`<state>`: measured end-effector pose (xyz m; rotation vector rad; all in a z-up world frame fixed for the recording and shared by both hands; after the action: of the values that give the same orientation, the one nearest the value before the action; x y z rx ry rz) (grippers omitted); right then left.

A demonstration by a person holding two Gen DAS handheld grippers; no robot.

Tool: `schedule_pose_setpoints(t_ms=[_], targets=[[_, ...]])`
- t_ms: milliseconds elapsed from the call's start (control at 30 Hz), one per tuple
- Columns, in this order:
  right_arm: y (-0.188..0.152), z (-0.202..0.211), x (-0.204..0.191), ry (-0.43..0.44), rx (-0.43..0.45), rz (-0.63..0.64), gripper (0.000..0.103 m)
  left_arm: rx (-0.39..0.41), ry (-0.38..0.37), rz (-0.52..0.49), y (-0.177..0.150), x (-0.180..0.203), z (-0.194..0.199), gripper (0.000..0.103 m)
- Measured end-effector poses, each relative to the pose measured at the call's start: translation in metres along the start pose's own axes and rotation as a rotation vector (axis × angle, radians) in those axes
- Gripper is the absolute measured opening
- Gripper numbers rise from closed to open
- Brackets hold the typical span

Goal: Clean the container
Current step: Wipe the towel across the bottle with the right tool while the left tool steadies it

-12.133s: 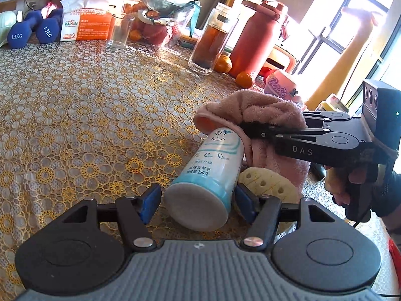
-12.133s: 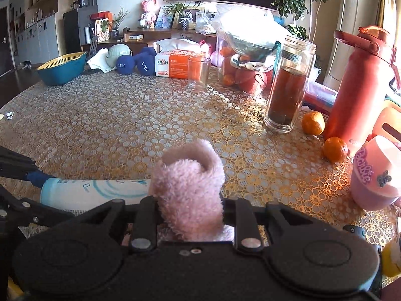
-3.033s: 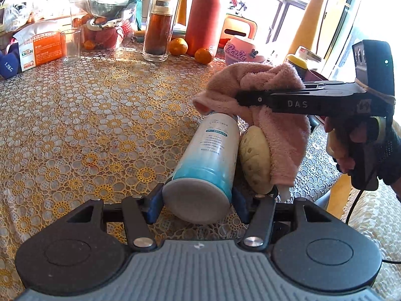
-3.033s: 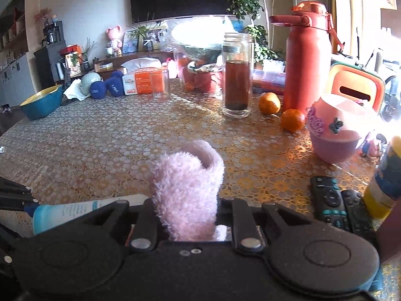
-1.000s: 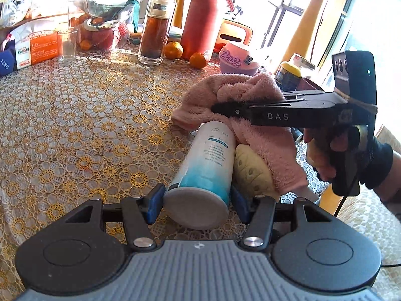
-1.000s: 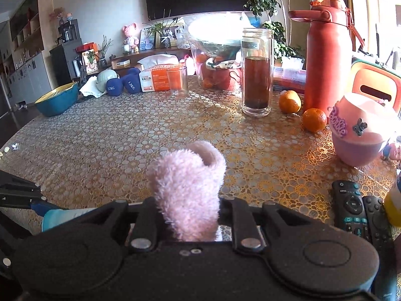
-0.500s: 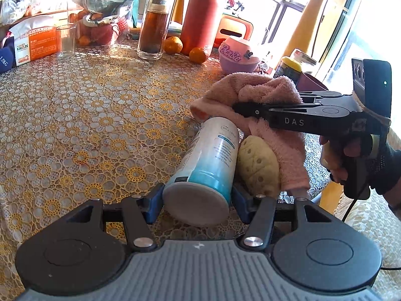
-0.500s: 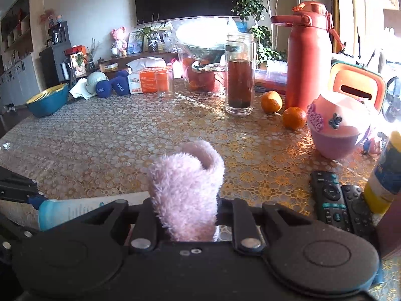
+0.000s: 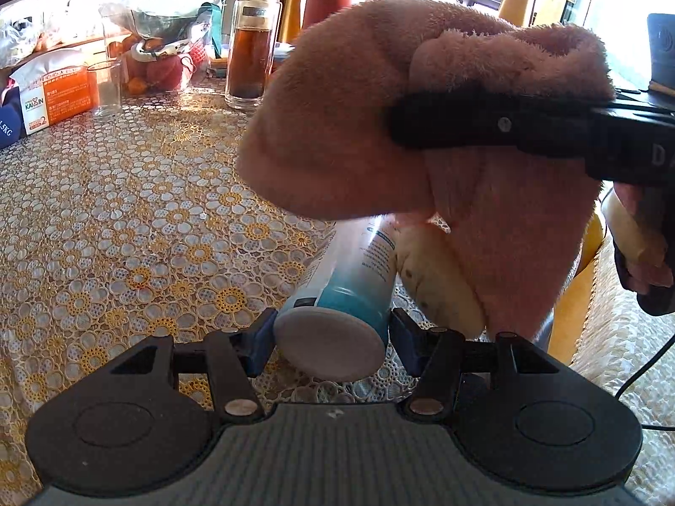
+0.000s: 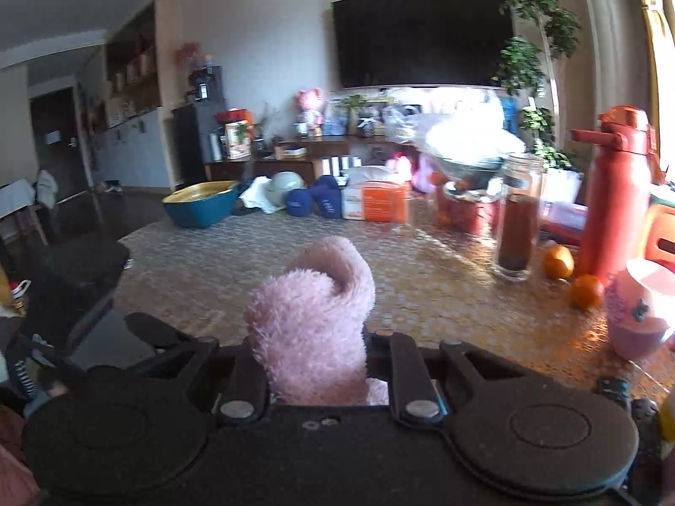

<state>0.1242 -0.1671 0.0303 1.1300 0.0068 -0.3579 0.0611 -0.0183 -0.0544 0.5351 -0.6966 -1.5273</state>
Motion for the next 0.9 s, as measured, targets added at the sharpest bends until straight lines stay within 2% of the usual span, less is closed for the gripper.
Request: schedule_pose_setpoints(t_ms=[100,200,300,467,900], targets=[[0.000,-0.014,-0.014,0.083,-0.047,0.034,0.016,0.003,0.004,-0.008,-0.001,0.000,0.000,0.057],[-0.007,-0.031,-0.021,0.123,-0.110,0.049,0.016,0.007,0.009,-0.019,-0.001,0.001,0.000,0.057],[-0.017,-0.043,-0.021,0.129,-0.163,0.048,0.016,0.012,0.014,-0.027,-0.001,0.002,0.001,0.057],[-0.027,-0.051,-0.012,0.095,-0.197,0.039,0.017,0.005,0.025,-0.041,-0.003,0.005,-0.001,0.057],[-0.030,-0.053,0.040,-0.085,-0.213,-0.009,0.017,-0.008,0.018,-0.043,-0.006,0.004,-0.003,0.057]])
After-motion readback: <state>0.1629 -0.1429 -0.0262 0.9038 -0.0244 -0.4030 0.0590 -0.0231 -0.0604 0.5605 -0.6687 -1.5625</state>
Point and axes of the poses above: each gripper's, at about its wrist camera, not at the fingertips, and z roughly against the way its jaws point, x to its right, y to its top, the point moved 3 cm from there along -z, roughly the way its jaws point, and after that the axes turned 10 degrees about y, right-handed, at the moved point
